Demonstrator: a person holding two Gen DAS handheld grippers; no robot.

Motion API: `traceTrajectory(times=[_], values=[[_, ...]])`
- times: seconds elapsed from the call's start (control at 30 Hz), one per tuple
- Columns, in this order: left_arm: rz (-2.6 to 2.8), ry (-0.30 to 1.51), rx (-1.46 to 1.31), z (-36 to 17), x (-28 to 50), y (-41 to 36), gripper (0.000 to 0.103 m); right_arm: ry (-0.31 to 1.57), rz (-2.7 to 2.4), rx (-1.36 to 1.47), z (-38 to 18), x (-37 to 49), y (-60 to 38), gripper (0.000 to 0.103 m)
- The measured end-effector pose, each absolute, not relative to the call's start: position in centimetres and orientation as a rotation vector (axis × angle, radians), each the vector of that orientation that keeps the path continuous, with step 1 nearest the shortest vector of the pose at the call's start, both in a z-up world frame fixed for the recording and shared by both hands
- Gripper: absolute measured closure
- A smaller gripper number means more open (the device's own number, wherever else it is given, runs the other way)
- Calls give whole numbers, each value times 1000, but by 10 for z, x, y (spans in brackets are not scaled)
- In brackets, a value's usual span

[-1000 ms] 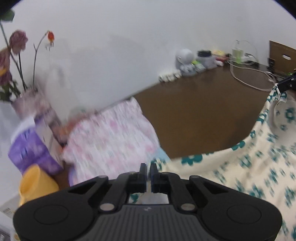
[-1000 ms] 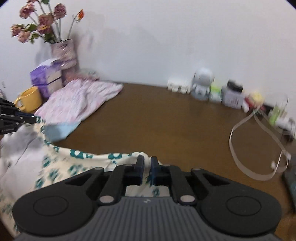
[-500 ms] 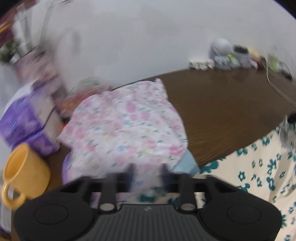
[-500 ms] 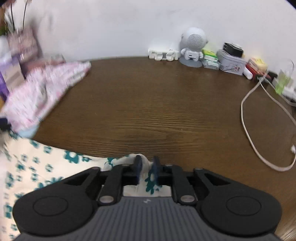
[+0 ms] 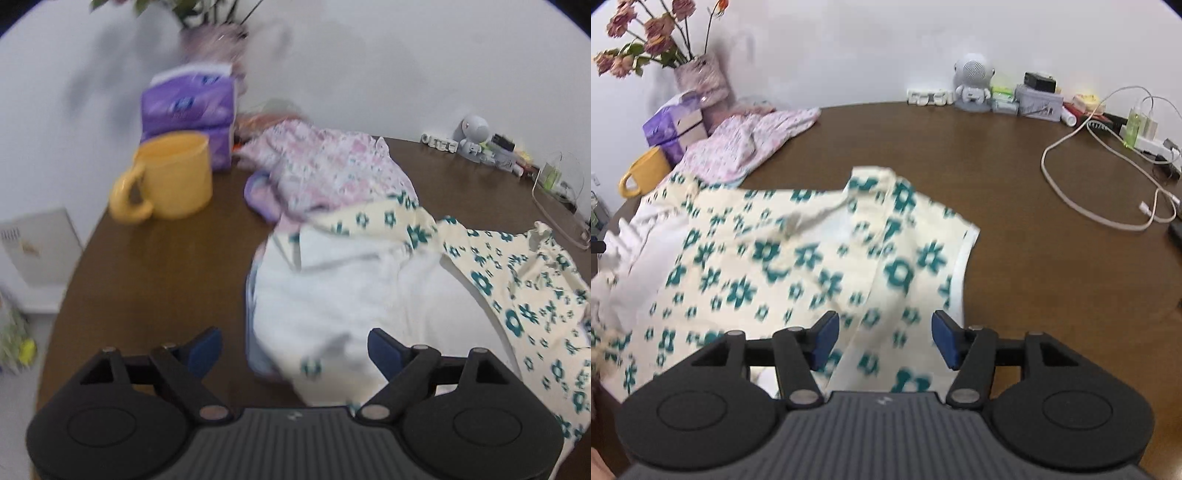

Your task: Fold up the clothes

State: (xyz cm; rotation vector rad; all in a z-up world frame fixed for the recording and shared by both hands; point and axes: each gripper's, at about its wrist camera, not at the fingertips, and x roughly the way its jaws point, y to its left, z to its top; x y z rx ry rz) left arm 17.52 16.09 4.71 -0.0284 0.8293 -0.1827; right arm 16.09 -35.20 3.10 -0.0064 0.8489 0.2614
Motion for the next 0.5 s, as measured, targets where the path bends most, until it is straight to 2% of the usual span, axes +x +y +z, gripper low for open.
traceTrajectory(times=[0.13, 0.2, 0.23, 0.27, 0.3, 0.33, 0.37, 0.43, 0.5], values=[[-242, 868, -149, 36, 164, 168, 18, 862, 247, 1, 18, 153, -347, 46], [-228, 888, -155, 31, 162, 165, 22, 869, 241, -3, 13, 150, -345, 46], [-220, 896, -152, 28, 161, 163, 31, 871, 245, -6, 12, 148, -343, 46], [-214, 904, -141, 27, 159, 160, 50, 872, 248, -9, 11, 145, -341, 46], [-214, 905, -123, 28, 157, 158, 63, 871, 252, -17, 11, 142, -339, 46], [-213, 905, -104, 28, 155, 155, 92, 868, 254, -24, 10, 139, -337, 46], [-209, 901, -78, 28, 151, 153, 99, 870, 254, -28, 10, 138, -337, 46], [-193, 891, -48, 30, 144, 153, 98, 873, 252, -35, 9, 136, -336, 46], [-183, 872, -59, 35, 136, 156, 81, 872, 248, -33, 9, 133, -337, 46]])
